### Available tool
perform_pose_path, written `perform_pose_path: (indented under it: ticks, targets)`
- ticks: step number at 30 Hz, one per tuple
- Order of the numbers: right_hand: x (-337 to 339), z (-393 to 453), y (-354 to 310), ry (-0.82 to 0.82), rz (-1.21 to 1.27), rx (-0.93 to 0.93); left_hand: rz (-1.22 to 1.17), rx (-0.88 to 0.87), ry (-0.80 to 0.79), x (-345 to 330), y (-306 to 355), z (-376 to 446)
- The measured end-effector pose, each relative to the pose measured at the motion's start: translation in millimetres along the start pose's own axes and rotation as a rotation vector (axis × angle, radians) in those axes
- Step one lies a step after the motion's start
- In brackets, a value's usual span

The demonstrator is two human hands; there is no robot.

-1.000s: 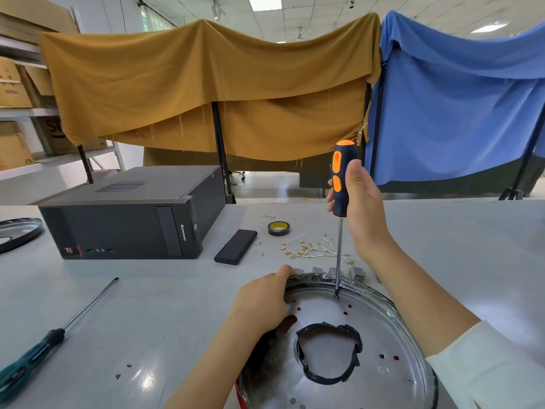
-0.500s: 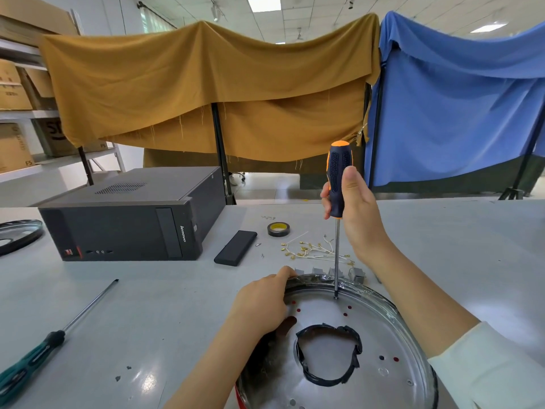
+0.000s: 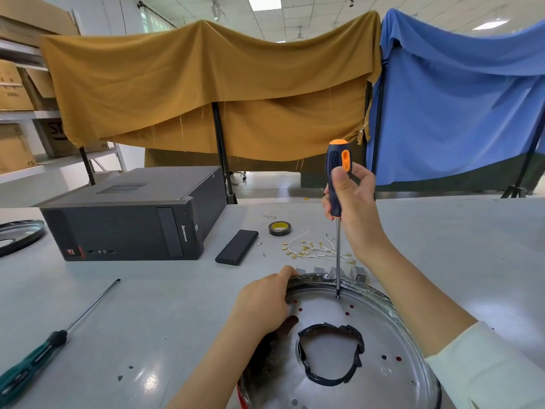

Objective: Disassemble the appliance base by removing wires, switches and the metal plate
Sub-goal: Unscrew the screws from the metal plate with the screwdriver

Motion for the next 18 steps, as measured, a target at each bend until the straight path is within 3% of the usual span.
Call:
perform_pose_path:
  ticks: [3, 11, 18]
  targets:
    - [-0.4, -0.7, -0.6, 0.022, -0.076, 0.045, 0.001, -0.003, 0.000, -0.2, 0.0, -0.5]
    - [5.1, 1.1, 6.5, 0.044, 0.061, -0.022, -0.002, -0.016, 0.023, -0.4, -1.1, 0.6]
    - [4.4, -0.5, 5.0, 0.046, -0.054, -0.001, -0.006, -0.023, 0.028, -0.3, -1.2, 1.1]
Point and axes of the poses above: each hand's wrist, its own z-axis towards the middle knuckle, its own x-axis out of the back of the hand, y = z × x, the point moved 10 cm from there along z, towards the middle knuckle, and after that the axes turned 7 degrees about -z, right-handed, at the moved point
